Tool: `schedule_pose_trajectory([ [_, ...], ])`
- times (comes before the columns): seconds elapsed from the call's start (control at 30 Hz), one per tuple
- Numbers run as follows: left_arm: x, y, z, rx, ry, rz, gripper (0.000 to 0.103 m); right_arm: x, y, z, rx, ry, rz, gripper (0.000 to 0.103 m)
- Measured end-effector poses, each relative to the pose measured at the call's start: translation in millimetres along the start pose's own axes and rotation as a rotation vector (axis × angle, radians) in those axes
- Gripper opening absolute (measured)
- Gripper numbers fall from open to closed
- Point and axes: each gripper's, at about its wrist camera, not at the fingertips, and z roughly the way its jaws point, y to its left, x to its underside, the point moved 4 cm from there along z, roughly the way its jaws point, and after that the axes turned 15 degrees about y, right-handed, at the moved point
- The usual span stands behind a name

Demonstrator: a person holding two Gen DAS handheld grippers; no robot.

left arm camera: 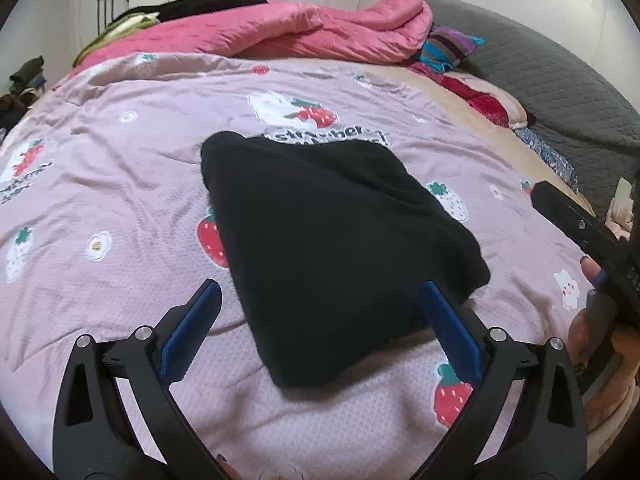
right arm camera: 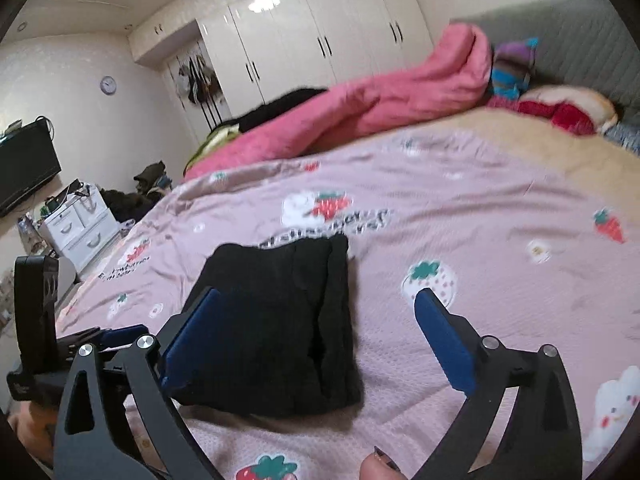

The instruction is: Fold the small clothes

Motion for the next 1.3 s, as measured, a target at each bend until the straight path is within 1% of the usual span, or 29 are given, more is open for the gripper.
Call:
schedule_pose_trajectory([
  [0.1, 8.1, -3.1, -9.9, 0.011, -0.019, -0.003, 0.094, 9.5, 1.7, -10.3, 0.014, -0.023, -0.015, 0.099],
  [0.2, 17.9, -5.6, -19.1, 0.0, -0.044, -0.001, 0.094, 22.3, 2.6, -22.6, 0.019, -0.046, -0.03, 0.099],
  [0.37, 33.6, -2.6, -35.5, -0.005, -0.094, -0.016, 0.094, 36.4, 10.2, -41.9, -0.002, -0.096, -0.064, 0.099],
  [0.5, 43.7, -0.1, -49.2, 0.0, -0.135, -0.024, 0.094, 42.8, 22.1, -57.3, 0.025, -0.159, -0.115, 0.099],
  [0.67, 57.5, 3.1, -64.5, -0.004, -0.174, -0.033, 0.094, 52.1, 31.9, -66.6, 0.047, -0.198, -0.139, 0.099],
  [0.8, 72.1, 4.4, -73.8, -0.013, -0.195, -0.027, 0.094, 65.6, 38.9, -64.8, 0.052, -0.176, -0.144, 0.099],
  [0.97, 88.8, 7.6, -75.7, -0.034, -0.193, -0.025, 0.094, 85.8, 45.5, -64.1, 0.069, -0.145, -0.156, 0.099],
  [1.13, 105.1, 11.5, -75.3, -0.033, -0.195, -0.035, 0.094, 101.4, 53.3, -64.6, 0.079, -0.132, -0.176, 0.099],
  [1.23, 112.1, 11.9, -76.1, -0.034, -0.206, -0.034, 0.094, 109.4, 54.8, -59.8, 0.084, -0.1, -0.177, 0.099],
  [1.3, 116.3, 11.4, -74.7, -0.028, -0.209, -0.034, 0.094, 114.7, 53.2, -52.5, 0.115, -0.061, -0.163, 0.099],
])
